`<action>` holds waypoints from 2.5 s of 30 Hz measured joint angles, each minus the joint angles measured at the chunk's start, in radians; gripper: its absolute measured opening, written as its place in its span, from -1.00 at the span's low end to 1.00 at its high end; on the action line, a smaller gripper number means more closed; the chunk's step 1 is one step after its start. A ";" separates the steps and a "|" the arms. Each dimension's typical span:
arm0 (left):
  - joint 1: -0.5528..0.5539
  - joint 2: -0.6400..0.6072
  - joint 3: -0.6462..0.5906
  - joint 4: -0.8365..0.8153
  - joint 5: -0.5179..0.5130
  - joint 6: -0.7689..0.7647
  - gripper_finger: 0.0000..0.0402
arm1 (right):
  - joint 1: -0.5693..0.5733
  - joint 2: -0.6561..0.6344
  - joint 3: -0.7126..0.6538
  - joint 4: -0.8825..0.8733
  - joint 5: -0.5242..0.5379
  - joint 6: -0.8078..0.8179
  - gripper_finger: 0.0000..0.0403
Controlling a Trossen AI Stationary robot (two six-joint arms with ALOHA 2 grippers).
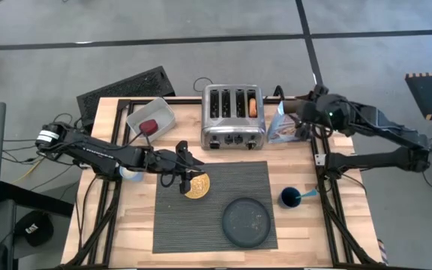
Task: Arrange a breakfast setting
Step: Pour the cereal from the blue cereal box into the yellow bowl
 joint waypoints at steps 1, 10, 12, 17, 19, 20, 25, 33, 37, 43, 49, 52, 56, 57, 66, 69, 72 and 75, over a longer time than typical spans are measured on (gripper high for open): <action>0.000 0.000 0.000 0.000 0.000 0.000 -0.26 | -0.012 0.007 0.004 -0.005 -0.005 -0.002 0.62; 0.000 0.000 0.000 0.000 -0.001 0.005 -0.26 | -0.140 0.076 0.007 -0.040 -0.125 -0.021 0.62; 0.000 0.000 0.000 0.000 -0.002 0.005 -0.26 | -0.157 0.089 0.007 -0.039 -0.128 -0.034 0.62; 0.000 0.000 0.000 -0.001 -0.002 0.005 -0.26 | -0.188 0.104 0.007 -0.027 -0.132 -0.058 0.62; 0.000 0.000 0.000 -0.001 -0.002 0.005 -0.26 | -0.195 0.113 0.007 -0.033 -0.141 -0.055 0.62; 0.000 0.000 0.000 -0.001 -0.002 0.005 -0.26 | -0.201 0.119 0.007 -0.044 -0.154 -0.055 0.62; 0.000 0.000 0.000 -0.001 -0.003 0.005 -0.26 | -0.229 0.156 0.007 -0.083 -0.235 -0.054 0.62; 0.000 0.000 0.000 -0.001 -0.003 0.005 -0.26 | -0.237 0.199 0.007 -0.108 -0.299 -0.046 0.41; 0.000 0.006 0.000 -0.003 -0.011 0.008 -0.26 | -0.238 0.219 0.007 -0.108 -0.346 -0.038 0.15; 0.000 0.006 0.000 -0.002 -0.029 0.008 -0.26 | -0.239 0.264 0.010 -0.106 -0.365 -0.031 -0.44; 0.000 0.006 0.000 0.003 -0.030 0.008 -0.26 | -0.226 0.292 0.011 -0.113 -0.366 -0.053 -0.88; 0.000 0.006 0.000 0.012 -0.029 0.007 -0.26 | -0.199 0.281 0.008 -0.120 -0.356 -0.068 -0.90; 0.000 0.006 0.000 0.031 -0.029 0.007 -0.26 | -0.152 0.240 0.006 -0.126 -0.321 -0.061 -0.90; 0.000 0.006 0.000 0.039 -0.029 0.008 -0.26 | -0.142 0.224 0.005 -0.131 -0.317 -0.061 -0.90; 0.000 0.006 0.000 0.064 -0.043 0.008 -0.26 | -0.077 0.137 0.123 -0.226 -0.315 -0.003 -0.90; 0.000 0.006 0.000 0.064 -0.054 0.007 -0.26 | -0.053 0.134 0.186 -0.271 -0.316 0.026 -0.90; 0.000 0.006 0.000 0.064 -0.054 0.007 -0.26 | -0.023 0.134 0.242 -0.307 -0.330 0.057 -0.90; 0.000 0.006 0.000 0.064 -0.055 0.007 -0.26 | 0.012 0.134 0.286 -0.331 -0.330 0.080 -0.90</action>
